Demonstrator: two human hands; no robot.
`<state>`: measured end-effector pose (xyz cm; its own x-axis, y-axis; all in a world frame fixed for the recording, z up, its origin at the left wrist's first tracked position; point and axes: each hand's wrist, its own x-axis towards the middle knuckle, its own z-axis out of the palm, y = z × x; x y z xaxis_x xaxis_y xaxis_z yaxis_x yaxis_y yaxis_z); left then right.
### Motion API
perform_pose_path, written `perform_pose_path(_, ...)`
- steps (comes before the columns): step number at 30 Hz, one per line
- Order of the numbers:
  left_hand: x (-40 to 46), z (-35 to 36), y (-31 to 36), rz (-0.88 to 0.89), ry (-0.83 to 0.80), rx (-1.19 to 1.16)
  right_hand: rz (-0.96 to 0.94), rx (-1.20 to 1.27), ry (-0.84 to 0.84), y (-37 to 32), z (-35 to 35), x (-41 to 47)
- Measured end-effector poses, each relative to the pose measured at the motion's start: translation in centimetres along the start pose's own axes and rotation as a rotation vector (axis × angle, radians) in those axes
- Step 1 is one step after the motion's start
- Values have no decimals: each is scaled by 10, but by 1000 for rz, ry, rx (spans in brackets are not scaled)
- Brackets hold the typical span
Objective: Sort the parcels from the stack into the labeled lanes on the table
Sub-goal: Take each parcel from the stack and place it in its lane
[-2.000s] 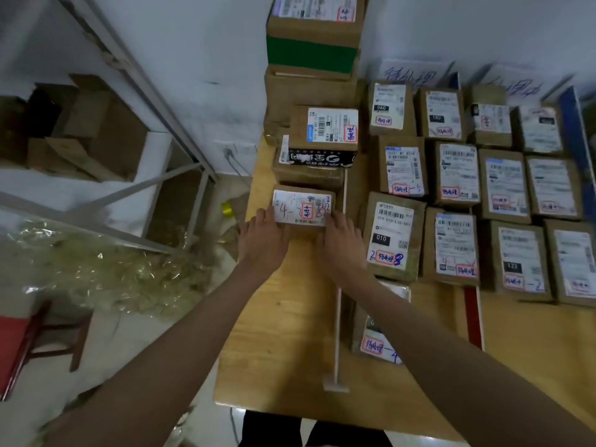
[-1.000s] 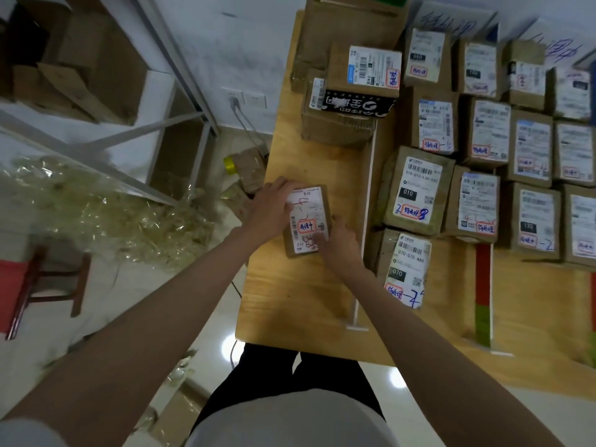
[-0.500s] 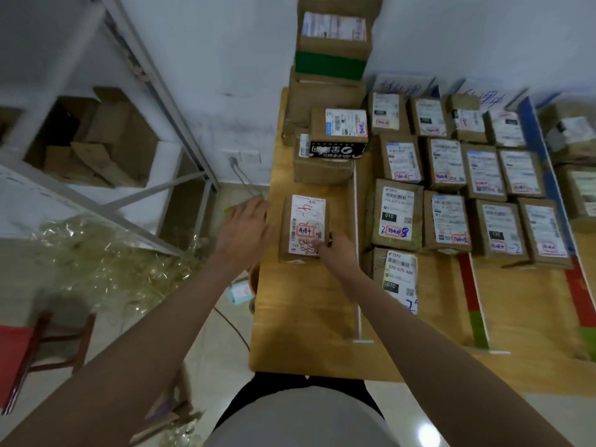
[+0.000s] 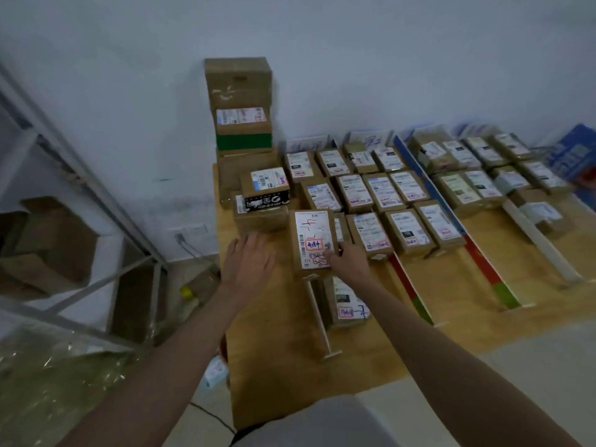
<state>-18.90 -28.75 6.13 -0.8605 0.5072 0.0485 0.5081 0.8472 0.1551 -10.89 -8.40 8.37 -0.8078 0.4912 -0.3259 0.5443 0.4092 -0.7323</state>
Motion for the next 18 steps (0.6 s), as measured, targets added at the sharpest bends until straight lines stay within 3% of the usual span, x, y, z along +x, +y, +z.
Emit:
perform_pose_path(9, 27, 24, 99, 168, -7, -94, 89, -46, 147, 69, -87, -10)
perform_pose_path(18, 52, 64, 205, 193, -94, -103, 212, 72, 173, 156, -174, 13)
